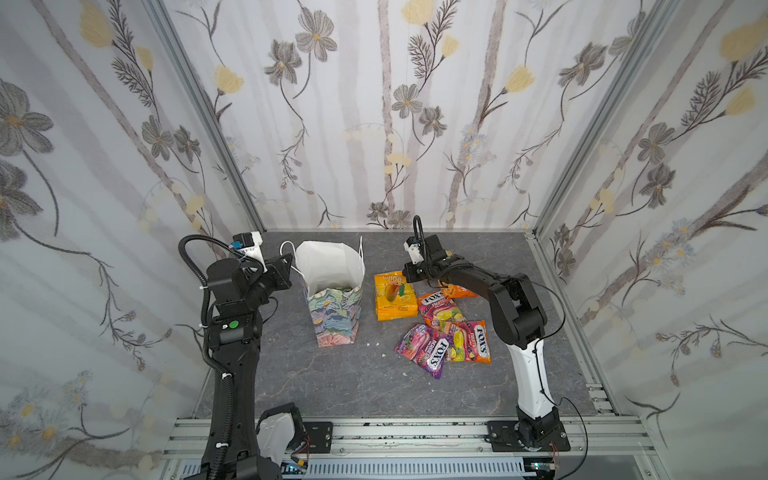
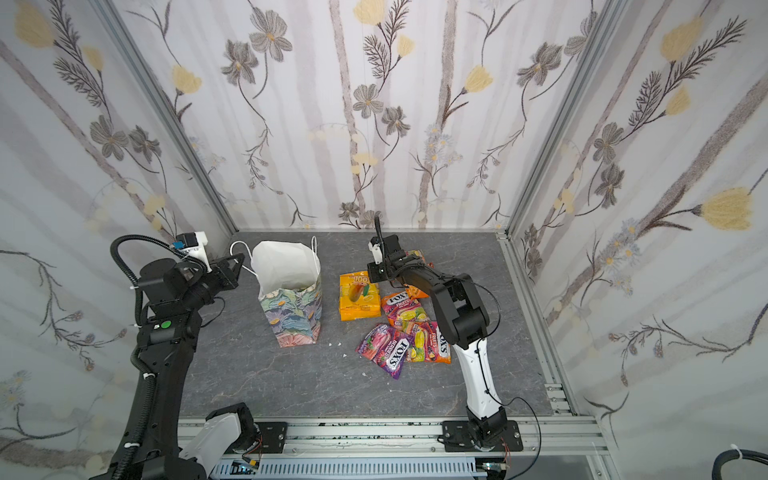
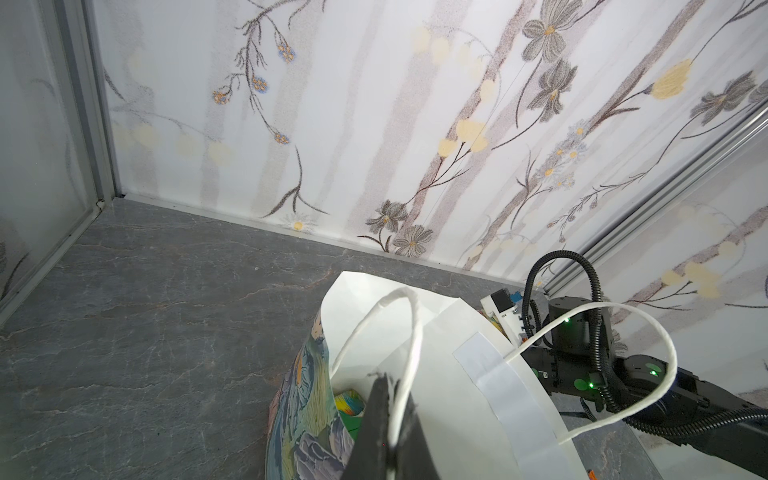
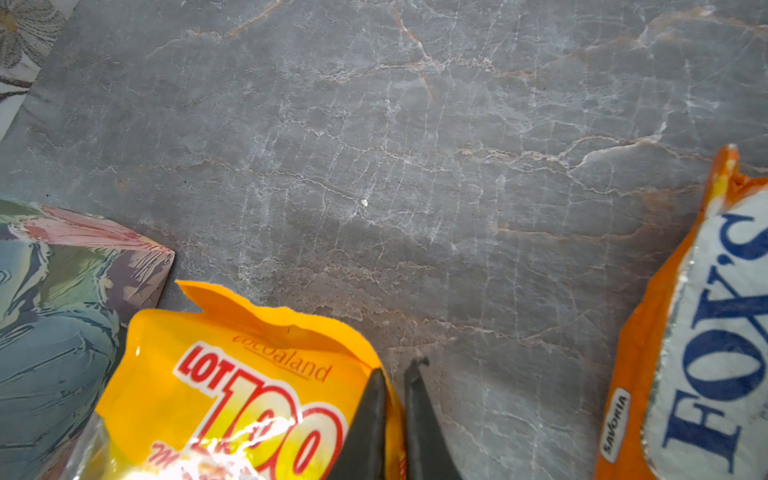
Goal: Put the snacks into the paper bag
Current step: 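Lift the yellow mango bag and carry it over the paper bag opening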
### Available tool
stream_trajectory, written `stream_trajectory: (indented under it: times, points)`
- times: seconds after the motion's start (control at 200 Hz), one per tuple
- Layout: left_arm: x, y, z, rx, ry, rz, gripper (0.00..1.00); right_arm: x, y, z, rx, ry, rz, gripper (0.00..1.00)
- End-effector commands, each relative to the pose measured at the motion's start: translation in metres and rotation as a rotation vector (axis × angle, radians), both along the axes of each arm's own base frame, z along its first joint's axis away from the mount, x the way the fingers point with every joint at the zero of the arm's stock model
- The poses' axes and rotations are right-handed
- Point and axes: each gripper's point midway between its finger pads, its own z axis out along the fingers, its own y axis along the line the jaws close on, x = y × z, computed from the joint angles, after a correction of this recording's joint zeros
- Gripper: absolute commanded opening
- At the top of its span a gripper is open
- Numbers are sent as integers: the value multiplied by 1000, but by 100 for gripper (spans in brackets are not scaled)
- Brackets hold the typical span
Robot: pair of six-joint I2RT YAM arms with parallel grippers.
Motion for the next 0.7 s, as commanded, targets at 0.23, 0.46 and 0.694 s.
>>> stream_trajectory:
  times: [0.23, 0.46, 0.694]
  points:
    - [0, 1, 9, 15, -32, 5, 0, -4, 17, 60, 161, -85, 45, 0]
    - [-1, 1, 9, 16, -34, 5, 0, -14, 24, 117, 281, -159, 88, 0]
    - [-1, 1, 9, 16, -32, 5, 0, -21, 23, 163, 322, -250, 106, 0]
